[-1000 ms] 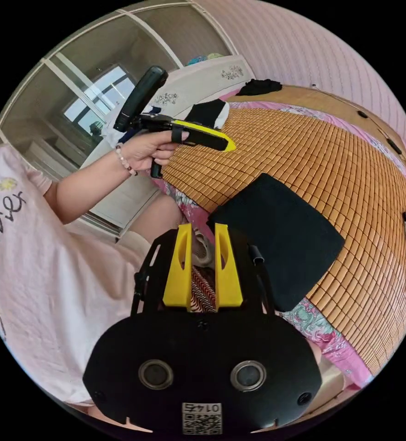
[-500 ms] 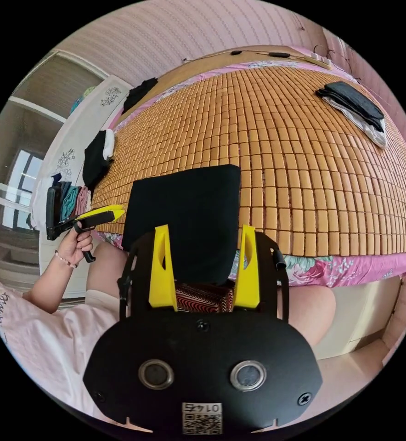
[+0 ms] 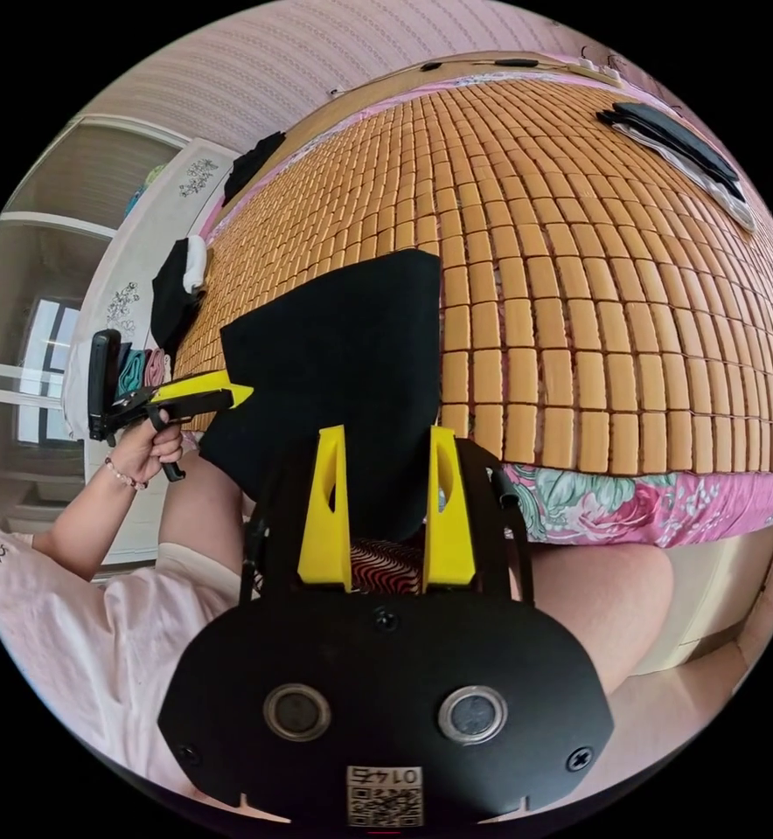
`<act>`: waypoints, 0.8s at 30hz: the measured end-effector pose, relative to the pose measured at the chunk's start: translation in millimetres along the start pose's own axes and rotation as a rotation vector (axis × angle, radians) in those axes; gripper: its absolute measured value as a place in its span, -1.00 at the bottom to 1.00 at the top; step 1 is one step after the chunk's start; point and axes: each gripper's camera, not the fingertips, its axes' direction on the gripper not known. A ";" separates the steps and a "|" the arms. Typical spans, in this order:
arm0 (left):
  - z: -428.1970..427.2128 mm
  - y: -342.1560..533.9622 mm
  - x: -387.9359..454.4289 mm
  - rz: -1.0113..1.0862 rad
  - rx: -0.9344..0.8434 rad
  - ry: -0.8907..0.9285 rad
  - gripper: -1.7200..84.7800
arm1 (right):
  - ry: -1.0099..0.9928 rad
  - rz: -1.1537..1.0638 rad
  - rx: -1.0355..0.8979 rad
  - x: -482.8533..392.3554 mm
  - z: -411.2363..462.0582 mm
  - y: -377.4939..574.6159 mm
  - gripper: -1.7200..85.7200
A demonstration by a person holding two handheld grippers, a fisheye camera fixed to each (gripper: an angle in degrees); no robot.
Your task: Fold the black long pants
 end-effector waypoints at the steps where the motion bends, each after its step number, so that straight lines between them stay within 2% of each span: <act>1: 0.1 3.0 -4.4 -0.009 0.001 0.021 -0.64 | 0.002 0.000 -0.003 -1.1 0.2 -0.8 -0.65; 6: -4.7 18.2 -2.3 0.068 0.053 -0.054 -0.62 | 0.035 0.000 0.010 -15.2 2.2 -2.9 -0.65; 10: -9.8 28.1 -9.1 0.071 0.046 -0.108 -0.51 | 0.048 -0.015 0.023 -25.6 3.1 -3.4 -0.65; 13: -14.6 32.2 -20.5 0.064 -0.006 -0.064 -0.43 | 0.044 -0.037 0.029 -34.1 3.3 -4.7 -0.65; 20: -13.0 55.7 -32.4 0.062 -0.008 0.059 -0.43 | 0.043 -0.056 0.030 -59.7 3.8 -9.9 -0.65; 24: -6.9 73.7 -29.0 0.069 0.008 0.006 -0.43 | 0.058 -0.056 0.027 -78.7 4.1 -12.2 -0.66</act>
